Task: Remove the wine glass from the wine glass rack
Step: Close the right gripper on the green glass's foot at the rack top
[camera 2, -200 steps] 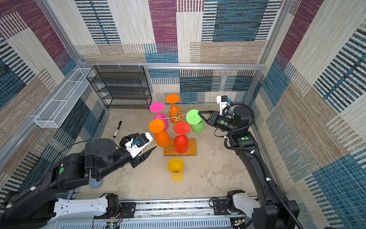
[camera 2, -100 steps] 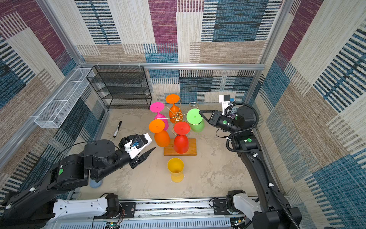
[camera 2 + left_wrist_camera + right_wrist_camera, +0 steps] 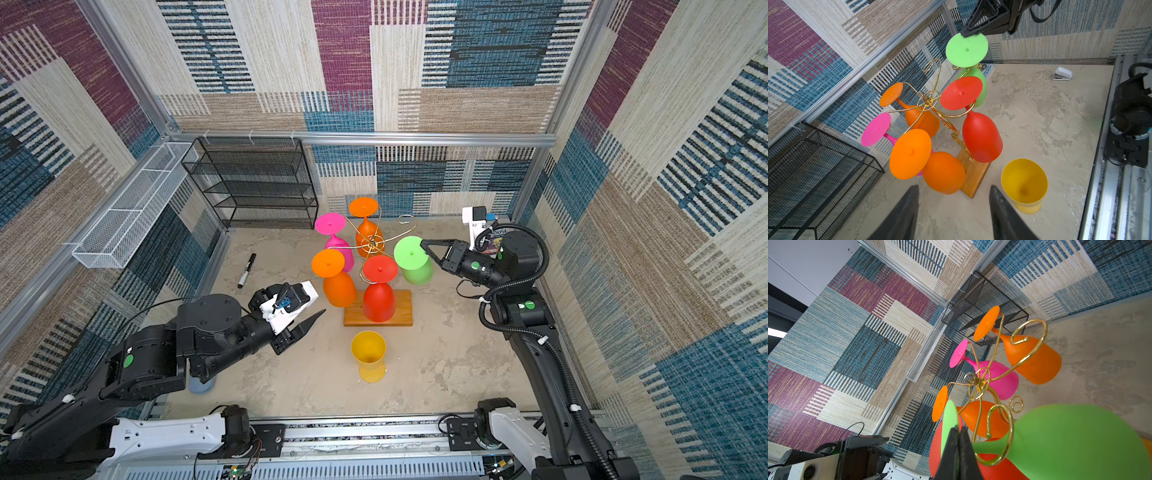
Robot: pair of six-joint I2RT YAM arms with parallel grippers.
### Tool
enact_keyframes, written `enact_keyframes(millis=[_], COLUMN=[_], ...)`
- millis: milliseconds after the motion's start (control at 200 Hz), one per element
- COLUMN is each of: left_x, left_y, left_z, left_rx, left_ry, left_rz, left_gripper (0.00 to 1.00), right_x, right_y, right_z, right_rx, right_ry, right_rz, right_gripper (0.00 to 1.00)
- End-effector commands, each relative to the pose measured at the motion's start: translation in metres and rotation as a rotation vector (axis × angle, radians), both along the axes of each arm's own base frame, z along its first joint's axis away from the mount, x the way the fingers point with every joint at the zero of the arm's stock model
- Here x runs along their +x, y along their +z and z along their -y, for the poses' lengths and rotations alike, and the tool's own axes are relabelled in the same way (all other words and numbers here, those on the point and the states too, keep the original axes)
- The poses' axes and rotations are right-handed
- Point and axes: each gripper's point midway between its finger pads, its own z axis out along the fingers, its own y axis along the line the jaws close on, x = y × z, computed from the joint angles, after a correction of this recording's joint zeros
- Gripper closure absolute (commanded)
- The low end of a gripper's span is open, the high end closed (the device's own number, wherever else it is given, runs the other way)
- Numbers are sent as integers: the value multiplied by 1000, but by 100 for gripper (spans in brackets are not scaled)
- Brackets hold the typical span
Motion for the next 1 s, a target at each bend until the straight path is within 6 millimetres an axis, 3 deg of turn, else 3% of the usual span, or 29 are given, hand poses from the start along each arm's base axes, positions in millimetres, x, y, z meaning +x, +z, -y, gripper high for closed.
enact_keyframes(millis=[0, 636, 992], left_x=[-1, -1, -2], left_y=[5, 2, 1], left_z=[4, 6, 2], left_rx=[-13, -12, -20], left_ry=[-21, -26, -22], left_rz=[15, 6, -1], left_gripper=[43, 43, 43], right_x=[-4, -1, 17], right_y=[2, 4, 10], right_z=[-2, -19, -24], right_rx=[11, 43, 43], right_ry=[16, 88, 90], right_rz=[15, 19, 24], right_gripper=[100, 100, 100])
